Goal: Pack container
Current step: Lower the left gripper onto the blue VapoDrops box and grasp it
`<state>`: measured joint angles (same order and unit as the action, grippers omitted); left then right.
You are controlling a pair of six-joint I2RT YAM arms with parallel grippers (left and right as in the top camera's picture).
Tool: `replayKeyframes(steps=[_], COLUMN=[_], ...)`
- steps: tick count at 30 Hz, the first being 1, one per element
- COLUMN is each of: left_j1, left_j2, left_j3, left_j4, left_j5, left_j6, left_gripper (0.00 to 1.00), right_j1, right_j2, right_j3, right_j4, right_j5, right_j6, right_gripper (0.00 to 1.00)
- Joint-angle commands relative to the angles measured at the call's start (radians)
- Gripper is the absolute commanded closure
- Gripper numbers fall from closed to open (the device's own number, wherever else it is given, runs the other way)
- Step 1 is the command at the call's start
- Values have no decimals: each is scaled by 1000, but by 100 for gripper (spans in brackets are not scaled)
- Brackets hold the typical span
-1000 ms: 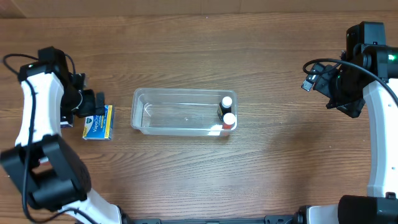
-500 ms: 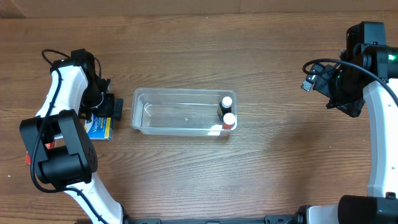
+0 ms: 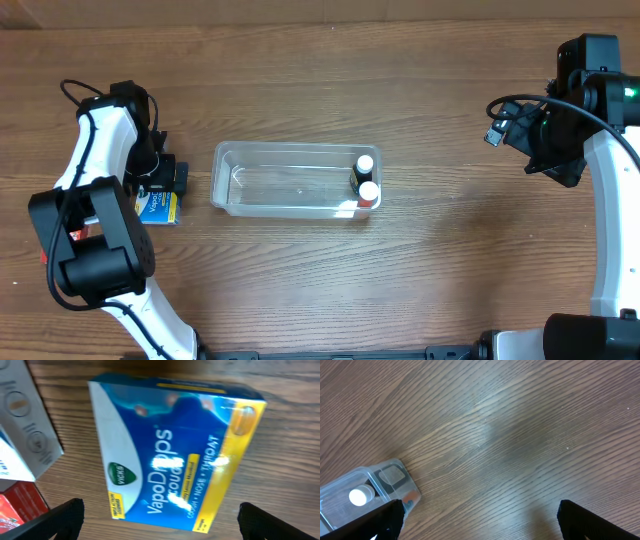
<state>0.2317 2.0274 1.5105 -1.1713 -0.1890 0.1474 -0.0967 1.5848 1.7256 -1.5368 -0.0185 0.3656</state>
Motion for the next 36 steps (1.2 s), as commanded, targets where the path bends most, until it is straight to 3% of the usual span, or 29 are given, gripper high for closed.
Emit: replayKeyframes(steps=[1,13,36], left_j1=[21,23,23], left_j2=[13,13,13], left_j3=[11,-34,-154], left_j4=[20,96,193], left_j5=[-2,113,114], left_j6=[-24,18,5], left_gripper=[0,0,0], right_j1=[-1,-1,-1], right_j2=[-6,-6,-6], right_j3=[-3,-3,-3], right_j4=[6,6,2], right_j5=[2,1,1], right_j6=[-4,-4,-7], right_gripper=[0,0,0])
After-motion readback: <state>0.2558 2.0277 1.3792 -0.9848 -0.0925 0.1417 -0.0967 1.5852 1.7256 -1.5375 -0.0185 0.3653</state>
